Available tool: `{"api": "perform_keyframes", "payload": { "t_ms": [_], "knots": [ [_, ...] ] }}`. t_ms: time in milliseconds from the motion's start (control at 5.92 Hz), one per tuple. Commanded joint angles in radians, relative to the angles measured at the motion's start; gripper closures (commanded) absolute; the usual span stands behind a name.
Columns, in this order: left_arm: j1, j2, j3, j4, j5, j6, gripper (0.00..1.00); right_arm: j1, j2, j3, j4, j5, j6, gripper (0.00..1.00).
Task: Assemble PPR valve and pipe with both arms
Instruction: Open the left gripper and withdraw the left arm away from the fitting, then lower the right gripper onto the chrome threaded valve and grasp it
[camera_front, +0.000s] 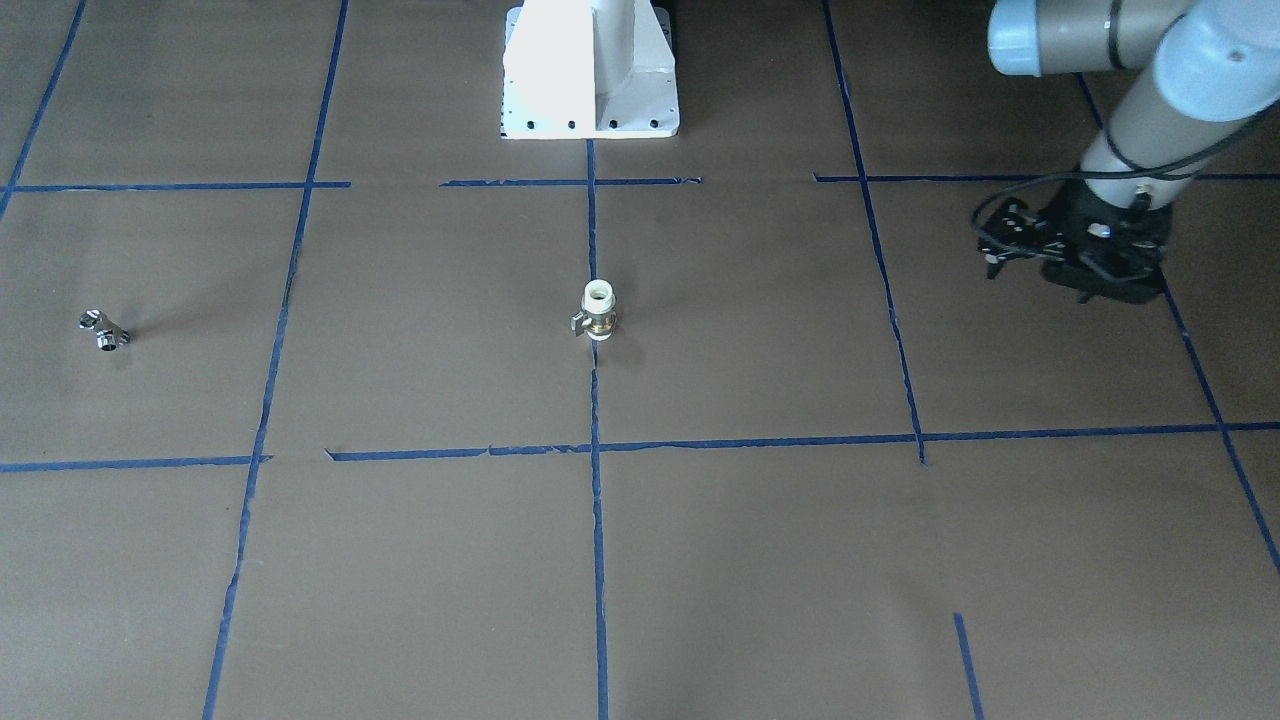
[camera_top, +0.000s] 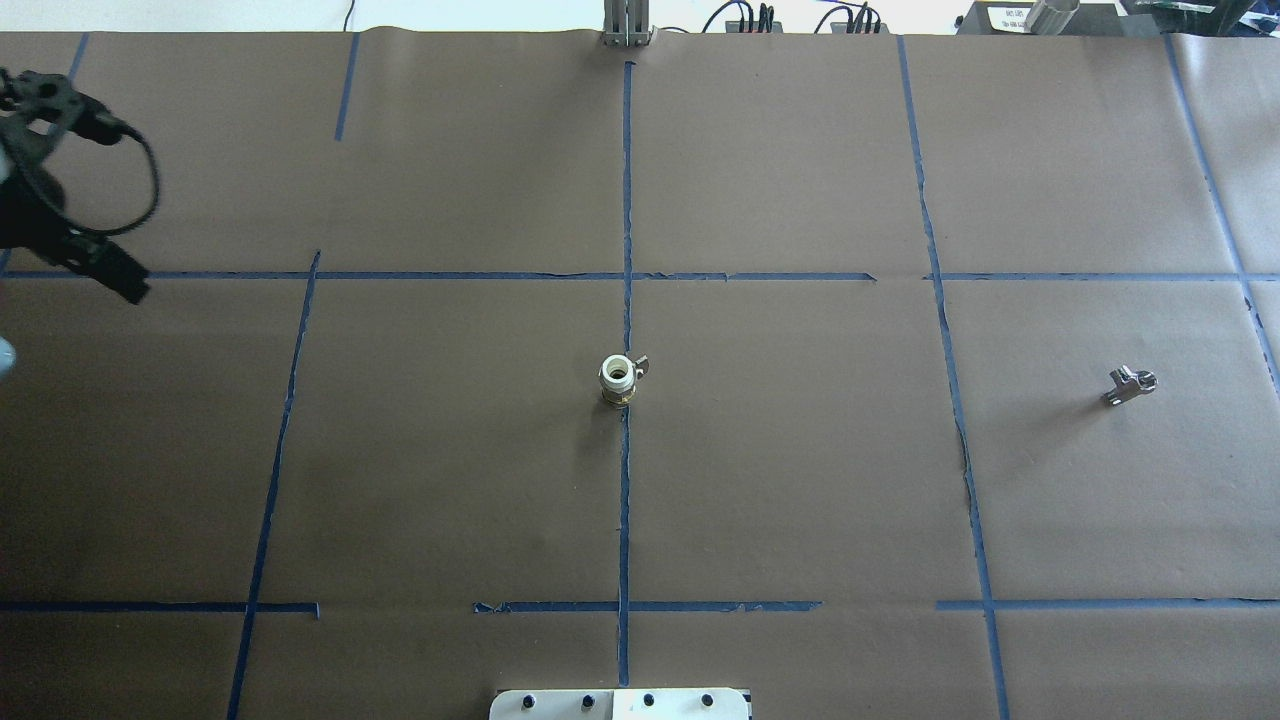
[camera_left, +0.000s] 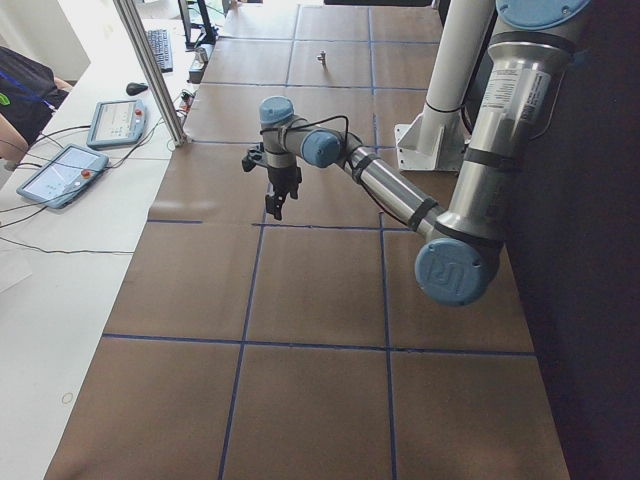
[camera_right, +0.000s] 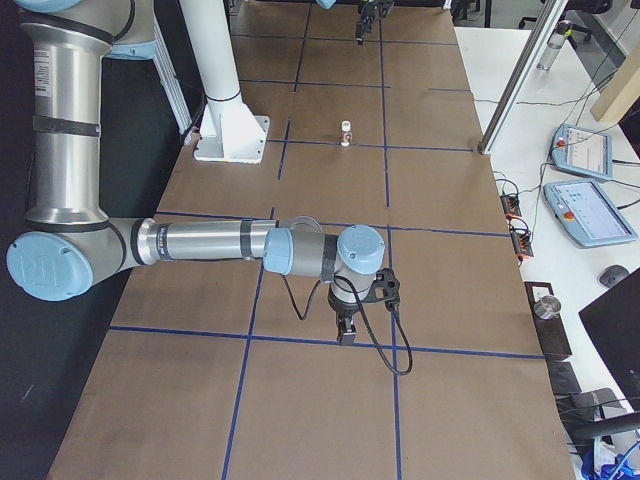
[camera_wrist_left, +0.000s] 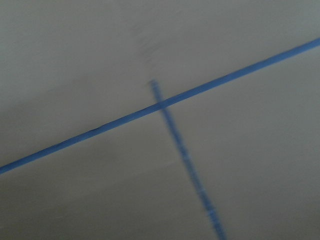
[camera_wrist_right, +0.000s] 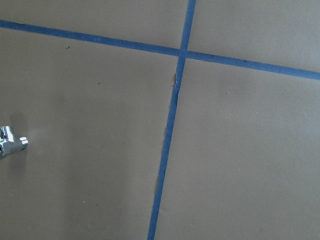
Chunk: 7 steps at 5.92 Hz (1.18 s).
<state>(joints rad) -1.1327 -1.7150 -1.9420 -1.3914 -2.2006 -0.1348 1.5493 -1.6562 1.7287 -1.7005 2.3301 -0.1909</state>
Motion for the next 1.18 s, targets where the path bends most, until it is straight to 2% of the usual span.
{"api": "perform_keyframes", "payload": {
  "t_ms": [0, 169, 338, 507, 676, 845, 1014],
  "knots": [
    [-0.271, 0.177, 0.064, 0.002, -0.114, 0.32, 0.0, 0.0, 0.001, 0.0, 0.028, 0.003, 0.007, 0.0],
    [-0.388, 0.269, 0.113, -0.011, -0.151, 0.395, 0.0, 0.0, 0.001, 0.003, 0.028, 0.023, 0.011, 0.0],
    [-0.483, 0.303, 0.123, -0.012, -0.154, 0.39, 0.0, 0.0, 0.003, 0.005, 0.03, 0.034, 0.024, 0.0],
    [-0.498, 0.313, 0.135, -0.012, -0.163, 0.382, 0.0, -0.036, 0.001, 0.04, 0.031, 0.035, 0.127, 0.0],
    [-0.498, 0.313, 0.14, -0.04, -0.163, 0.341, 0.0, -0.116, -0.014, 0.051, 0.136, 0.034, 0.272, 0.0],
    [-0.498, 0.316, 0.14, -0.07, -0.162, 0.325, 0.0, -0.209, -0.057, 0.045, 0.365, 0.016, 0.505, 0.0],
    [-0.498, 0.316, 0.138, -0.072, -0.162, 0.325, 0.0, -0.303, -0.092, 0.037, 0.525, -0.02, 0.677, 0.0]
  ]
}}
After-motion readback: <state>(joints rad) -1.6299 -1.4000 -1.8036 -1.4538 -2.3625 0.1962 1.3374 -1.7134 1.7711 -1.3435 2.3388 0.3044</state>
